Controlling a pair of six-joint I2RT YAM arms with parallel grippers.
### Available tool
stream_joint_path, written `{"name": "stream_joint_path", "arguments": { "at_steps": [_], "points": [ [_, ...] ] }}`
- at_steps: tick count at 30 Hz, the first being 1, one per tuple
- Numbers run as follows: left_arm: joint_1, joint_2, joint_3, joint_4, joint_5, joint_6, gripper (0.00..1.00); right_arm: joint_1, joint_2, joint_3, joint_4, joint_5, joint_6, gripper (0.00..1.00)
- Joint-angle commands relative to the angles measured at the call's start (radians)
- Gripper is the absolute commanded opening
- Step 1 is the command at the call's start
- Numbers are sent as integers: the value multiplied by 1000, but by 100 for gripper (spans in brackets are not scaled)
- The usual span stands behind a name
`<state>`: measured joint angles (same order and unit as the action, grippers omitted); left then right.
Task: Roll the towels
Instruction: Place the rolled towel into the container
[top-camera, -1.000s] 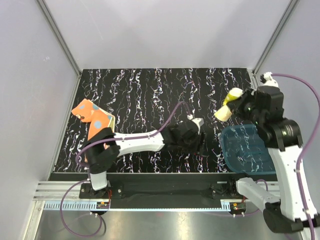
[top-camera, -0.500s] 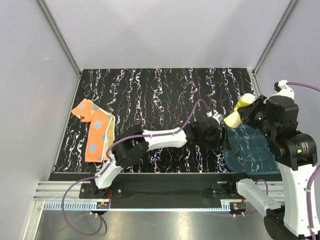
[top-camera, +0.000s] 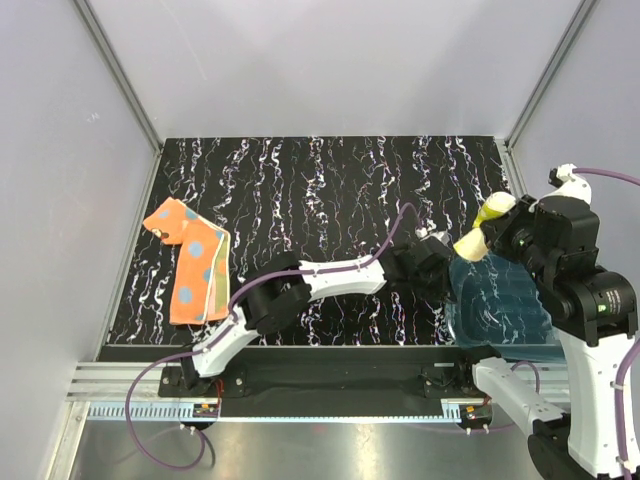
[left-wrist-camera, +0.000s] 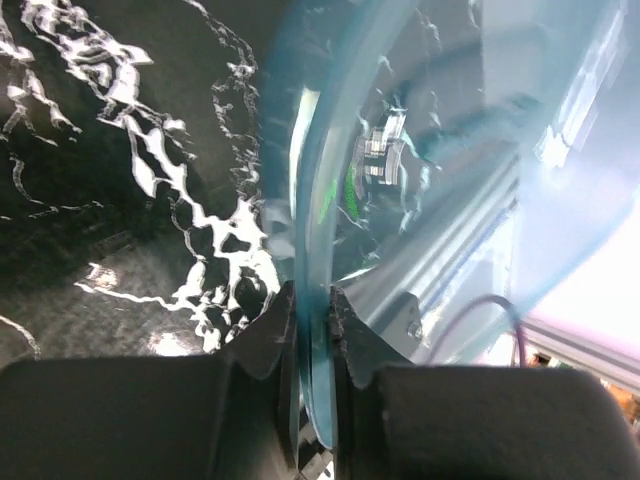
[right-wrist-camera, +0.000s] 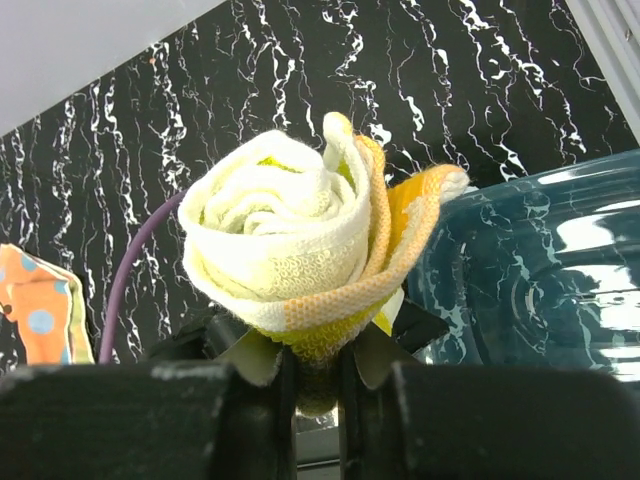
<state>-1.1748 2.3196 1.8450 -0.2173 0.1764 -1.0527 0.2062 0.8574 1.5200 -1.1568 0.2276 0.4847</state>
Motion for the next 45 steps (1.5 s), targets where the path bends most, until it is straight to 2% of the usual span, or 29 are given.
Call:
{"name": "stream_joint_path", "arguments": {
  "at_steps": [1, 3, 6, 7, 9, 10, 11, 12, 13, 15, 16, 18, 22, 23, 26, 29, 30, 31, 33, 37, 45],
  "points": [
    [12, -104, -89, -21, -57, 28, 0, -2, 17, 14, 22, 1, -44, 0],
    [44, -161, -174, 1, -60, 26, 0, -1, 28, 0, 29, -39, -67, 0],
    [90, -271, -318, -20, -81, 51, 0, -2, 75, -32, 52, -224, -122, 0],
    [102, -325, -351, -27, -87, 60, 0, -2, 109, -47, 57, -363, -135, 0],
    [136, -371, -440, -53, -91, 104, 0, -2, 140, -101, 90, -492, -161, 0],
    [147, -412, -466, -63, -86, 127, 0, -1, 149, -131, 120, -628, -164, 0],
    [161, -430, -502, -76, -77, 152, 0, -2, 150, -196, 149, -690, -164, 0],
    [190, -443, -519, -114, -68, 201, 0, -2, 149, -233, 226, -761, -170, 0],
    [204, -474, -533, -134, -54, 224, 0, -2, 153, -272, 273, -921, -166, 0],
    [243, -503, -581, -186, -48, 288, 0, -2, 172, -363, 387, -1051, -137, 0],
    [254, -532, -593, -201, -46, 308, 0, -2, 192, -395, 437, -1170, -126, 0],
    [288, -558, -627, -243, -43, 364, 0, -1, 204, -486, 578, -1227, -69, 0],
    [339, -635, -699, -277, -9, 447, 0, 1, 261, -547, 655, -1205, 4, 0],
    [360, -658, -711, -280, 6, 479, 0, 10, 265, -599, 751, -1208, 56, 0],
    [382, -680, -734, -306, 35, 522, 0, 19, 301, -688, 835, -1174, 58, 0],
    [402, -687, -724, -349, 51, 551, 0, 39, 387, -780, 983, -1174, 95, 0],
    [408, -687, -722, -353, 66, 557, 0, 50, 408, -800, 1085, -1166, 124, 0],
    [409, -686, -718, -353, 80, 557, 0, 71, 451, -810, 1112, -1124, 123, 0],
    [412, -683, -705, -361, 94, 548, 0, 137, 498, -807, 1131, -1079, 82, 0],
    [417, -672, -701, -355, 124, 520, 0, 188, 606, -805, 1223, -1012, 81, 0],
    [445, -695, -725, -344, 155, 409, 0, 236, 716, -833, 1189, -823, 66, 0]
  ]
}}
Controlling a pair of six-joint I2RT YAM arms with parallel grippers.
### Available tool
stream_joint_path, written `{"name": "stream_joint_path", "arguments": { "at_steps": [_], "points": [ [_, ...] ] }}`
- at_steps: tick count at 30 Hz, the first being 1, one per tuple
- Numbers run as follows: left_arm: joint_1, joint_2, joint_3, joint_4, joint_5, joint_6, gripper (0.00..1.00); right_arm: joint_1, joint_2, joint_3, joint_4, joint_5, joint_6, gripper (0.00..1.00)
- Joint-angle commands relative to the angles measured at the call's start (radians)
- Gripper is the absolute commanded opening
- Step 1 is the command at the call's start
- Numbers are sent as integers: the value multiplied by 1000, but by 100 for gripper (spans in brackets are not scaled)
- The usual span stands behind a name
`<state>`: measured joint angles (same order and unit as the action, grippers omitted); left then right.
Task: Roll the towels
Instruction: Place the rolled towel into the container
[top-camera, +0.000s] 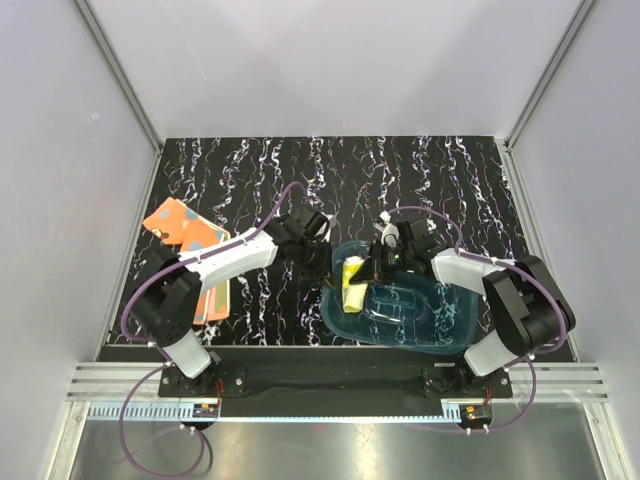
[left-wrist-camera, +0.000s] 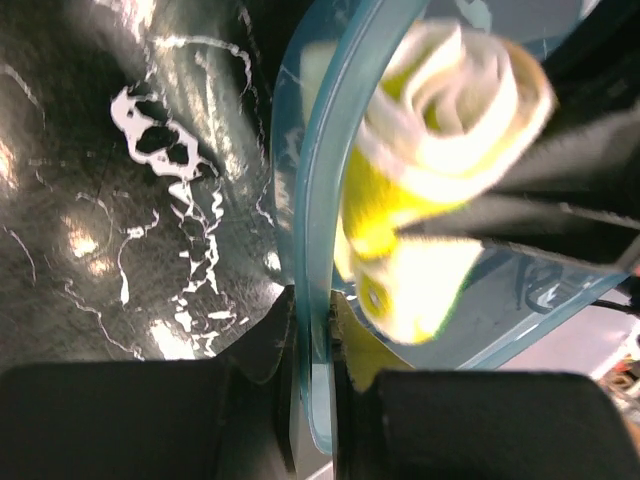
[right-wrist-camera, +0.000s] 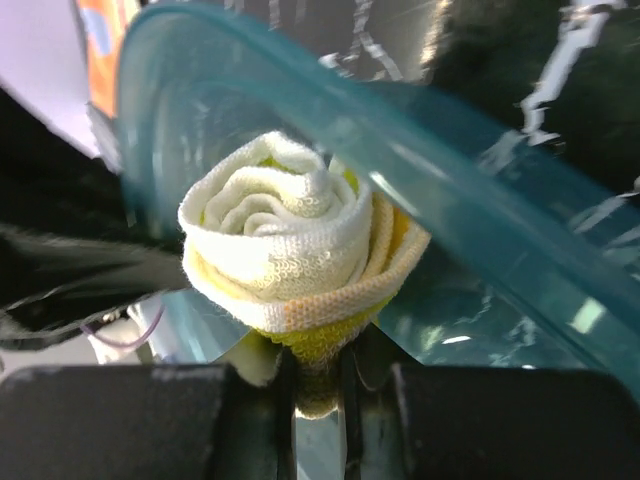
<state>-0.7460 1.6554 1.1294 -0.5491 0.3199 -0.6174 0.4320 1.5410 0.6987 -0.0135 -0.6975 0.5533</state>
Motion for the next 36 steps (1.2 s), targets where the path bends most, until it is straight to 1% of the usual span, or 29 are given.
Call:
{"name": "stream_joint_path", "arguments": {
  "at_steps": [1, 5, 7, 9, 10, 11, 12, 16, 17, 19, 20, 22, 23, 24, 25, 27, 28, 29, 30, 31, 36],
  "points": [
    [19, -37, -20, -6, 34, -39, 0, 14, 40, -30, 53, 121, 2, 0],
    [33, -68, -28, 21, 54, -91, 0, 21, 62, -76, 92, 199, 46, 0],
    [37, -72, -28, 21, 54, -105, 0, 25, 67, -97, 95, 237, 59, 8],
    [45, -75, -31, 31, 61, -123, 0, 34, 79, -100, 93, 250, 66, 20],
    [48, -78, -36, 37, 68, -130, 0, 45, 83, -96, 90, 247, 69, 27],
    [50, -82, -43, 52, 70, -142, 0, 54, 99, -93, 89, 240, 66, 32],
    [51, -85, -48, 58, 71, -146, 0, 65, 108, -88, 86, 224, 68, 35],
    [51, -83, -60, 77, 70, -165, 0, 108, 131, -62, 67, 210, 65, 37],
    [51, -86, -63, 81, 70, -171, 0, 112, 134, -61, 57, 201, 65, 39],
    [51, -86, -68, 83, 67, -177, 0, 116, 127, -50, 32, 199, 62, 46],
    [51, -88, -68, 83, 64, -179, 0, 116, 113, -45, -18, 199, 56, 53],
    [51, -89, -68, 80, 61, -179, 0, 117, 91, -18, -75, 220, 43, 61],
    [53, -91, -69, 78, 59, -179, 0, 117, 74, -7, -138, 228, 28, 71],
    [53, -92, -69, 78, 59, -180, 0, 119, 39, 24, -175, 254, 20, 86],
    [53, -91, -71, 80, 58, -183, 0, 120, 19, 41, -248, 268, 11, 90],
    [53, -91, -72, 80, 56, -185, 0, 119, -30, 80, -328, 311, -16, 97],
    [53, -91, -74, 80, 57, -186, 0, 119, -42, 122, -368, 328, -24, 98],
    [53, -91, -74, 81, 57, -189, 0, 119, -64, 142, -443, 337, -42, 100],
    [51, -91, -74, 81, 57, -191, 0, 119, -74, 177, -479, 357, -49, 100],
    [53, -91, -75, 87, 59, -191, 0, 119, -82, 194, -550, 369, -53, 100],
    [53, -83, -85, 100, 64, -199, 0, 119, -182, 280, -701, 460, -73, 100]
  ]
}}
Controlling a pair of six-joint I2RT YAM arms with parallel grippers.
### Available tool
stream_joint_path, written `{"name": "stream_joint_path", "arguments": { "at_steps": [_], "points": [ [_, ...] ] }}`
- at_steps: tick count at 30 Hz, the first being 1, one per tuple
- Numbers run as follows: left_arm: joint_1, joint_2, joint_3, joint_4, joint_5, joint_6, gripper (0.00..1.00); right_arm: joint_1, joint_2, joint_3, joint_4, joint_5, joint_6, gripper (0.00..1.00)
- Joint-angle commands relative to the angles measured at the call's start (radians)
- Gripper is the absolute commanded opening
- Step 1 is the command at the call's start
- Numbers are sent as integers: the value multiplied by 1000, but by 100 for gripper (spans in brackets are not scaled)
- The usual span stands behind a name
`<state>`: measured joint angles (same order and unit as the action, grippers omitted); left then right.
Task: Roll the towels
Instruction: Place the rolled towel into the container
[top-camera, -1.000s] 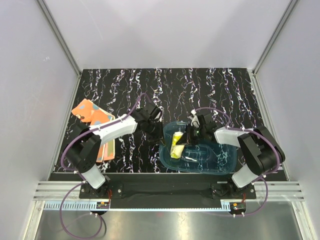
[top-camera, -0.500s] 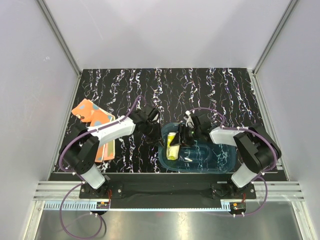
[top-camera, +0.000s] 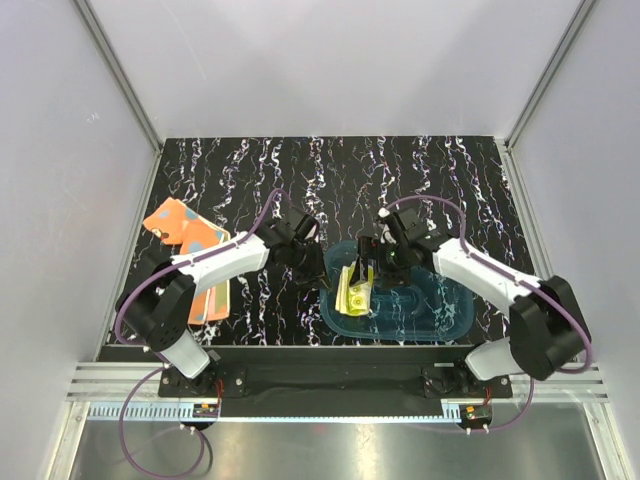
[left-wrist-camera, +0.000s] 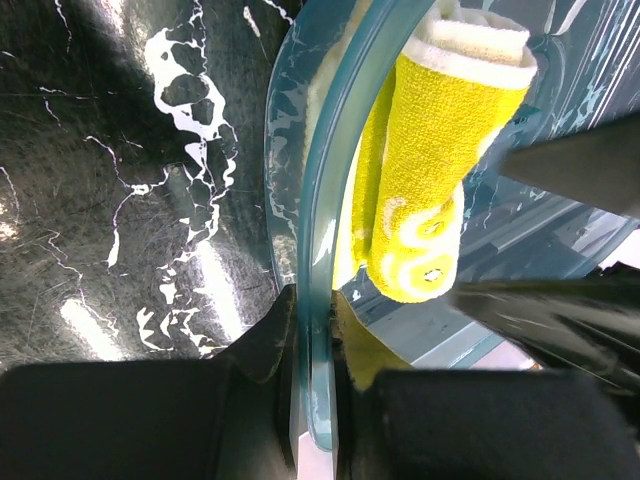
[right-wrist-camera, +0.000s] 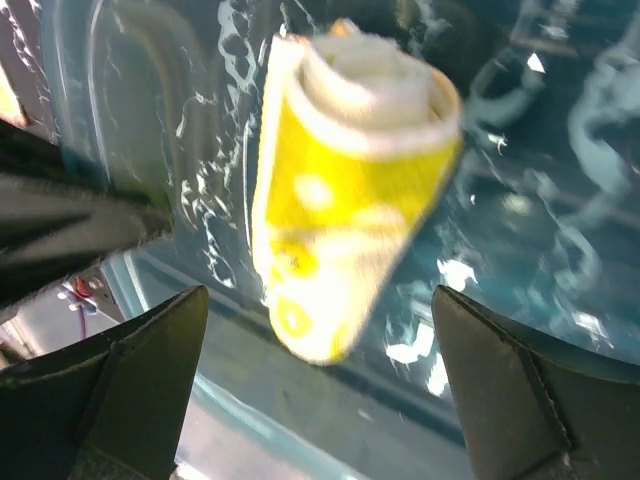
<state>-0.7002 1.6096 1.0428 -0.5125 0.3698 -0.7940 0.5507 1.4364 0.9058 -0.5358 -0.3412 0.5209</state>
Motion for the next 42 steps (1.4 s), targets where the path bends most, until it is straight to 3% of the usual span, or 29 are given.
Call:
{"name": "stream_joint_path", "arguments": {
  "at_steps": [1, 4, 12, 15, 35, 39, 42],
  "points": [
    [7, -36, -1, 77, 17, -24, 0, 0, -89, 83, -217, 117, -44, 100],
    [7, -14, -10, 103, 34, -34, 0, 0, -132, 111, -266, 165, -39, 100],
    [5, 10, -26, 135, 43, -53, 0, 0, -174, -50, -103, 5, 40, 45],
    [5, 19, -26, 143, 49, -54, 0, 6, -148, -76, -49, -19, 59, 37],
    [5, 44, -27, 163, 69, -60, 0, 83, 114, -100, 148, -45, 77, 28],
    [5, 53, -26, 164, 72, -60, 0, 84, 107, -81, 123, -29, 65, 26],
    [5, 56, -24, 166, 72, -63, 0, 84, 50, -16, 28, 25, 38, 32]
  ]
}}
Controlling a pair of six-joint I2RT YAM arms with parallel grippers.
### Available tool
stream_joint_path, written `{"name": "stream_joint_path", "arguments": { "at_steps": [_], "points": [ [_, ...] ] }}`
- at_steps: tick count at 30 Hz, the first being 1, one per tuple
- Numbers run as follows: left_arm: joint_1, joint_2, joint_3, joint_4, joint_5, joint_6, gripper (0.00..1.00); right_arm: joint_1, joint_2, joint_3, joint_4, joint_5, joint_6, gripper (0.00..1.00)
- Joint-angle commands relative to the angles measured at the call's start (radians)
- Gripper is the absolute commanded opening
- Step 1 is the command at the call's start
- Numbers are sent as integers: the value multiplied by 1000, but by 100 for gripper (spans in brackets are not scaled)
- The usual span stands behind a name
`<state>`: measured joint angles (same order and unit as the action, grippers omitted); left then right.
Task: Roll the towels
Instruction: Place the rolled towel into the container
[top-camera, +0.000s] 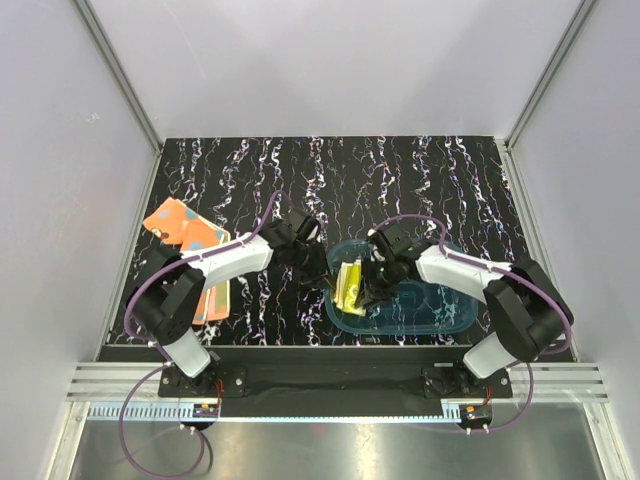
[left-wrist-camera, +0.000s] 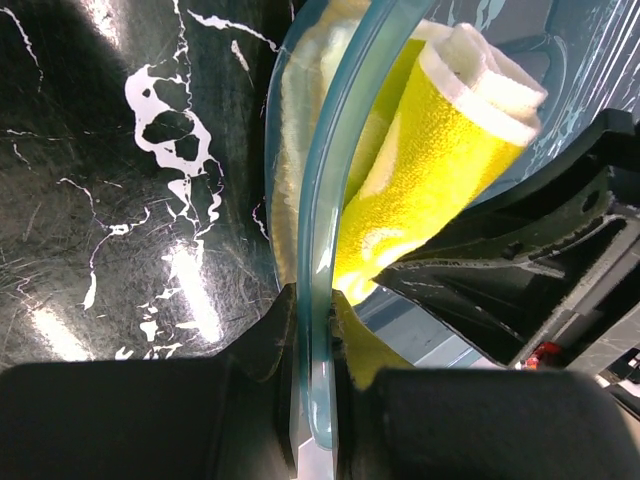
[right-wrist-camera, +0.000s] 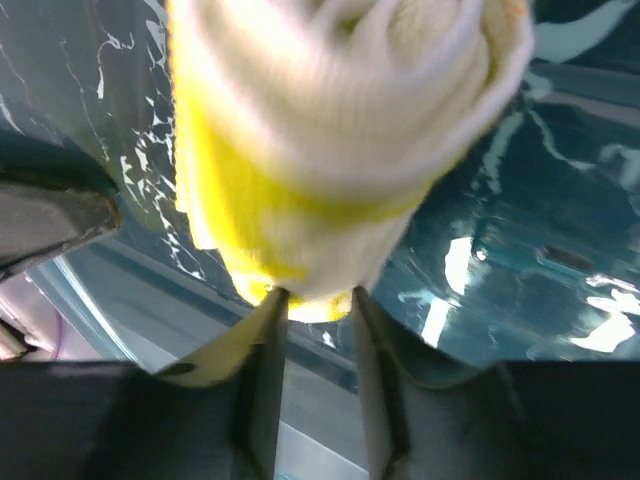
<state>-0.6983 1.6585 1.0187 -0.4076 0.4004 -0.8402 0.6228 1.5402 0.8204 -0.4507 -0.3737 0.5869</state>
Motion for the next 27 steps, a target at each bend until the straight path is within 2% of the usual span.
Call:
{"name": "stream_joint_path", "arguments": {
  "at_steps": [1, 5, 8, 10, 12, 15, 18, 27],
  "points": [
    [3, 9, 0, 62, 41, -22, 0, 12, -72, 91, -124, 74, -50, 41],
    [-1, 3, -6, 87, 41, -49, 0, 12, -187, 224, -320, 215, -97, 62],
    [-15, 14, 9, 104, 40, -72, 0, 0, -244, 363, -465, 322, -131, 73],
    [-33, 32, 23, 113, 37, -85, 0, -23, -267, 413, -549, 367, -147, 75],
    [-47, 47, 34, 128, 34, -118, 0, -85, -307, 472, -592, 418, -157, 80],
    [-95, 78, 41, 217, 35, -197, 0, -199, -360, 517, -640, 418, -182, 84],
    [-130, 124, 60, 286, 38, -273, 0, -244, -399, 540, -652, 432, -197, 85],
    [-253, 382, 414, 211, 20, -284, 1, -256, -459, 562, -668, 472, -165, 87]
  ]
}}
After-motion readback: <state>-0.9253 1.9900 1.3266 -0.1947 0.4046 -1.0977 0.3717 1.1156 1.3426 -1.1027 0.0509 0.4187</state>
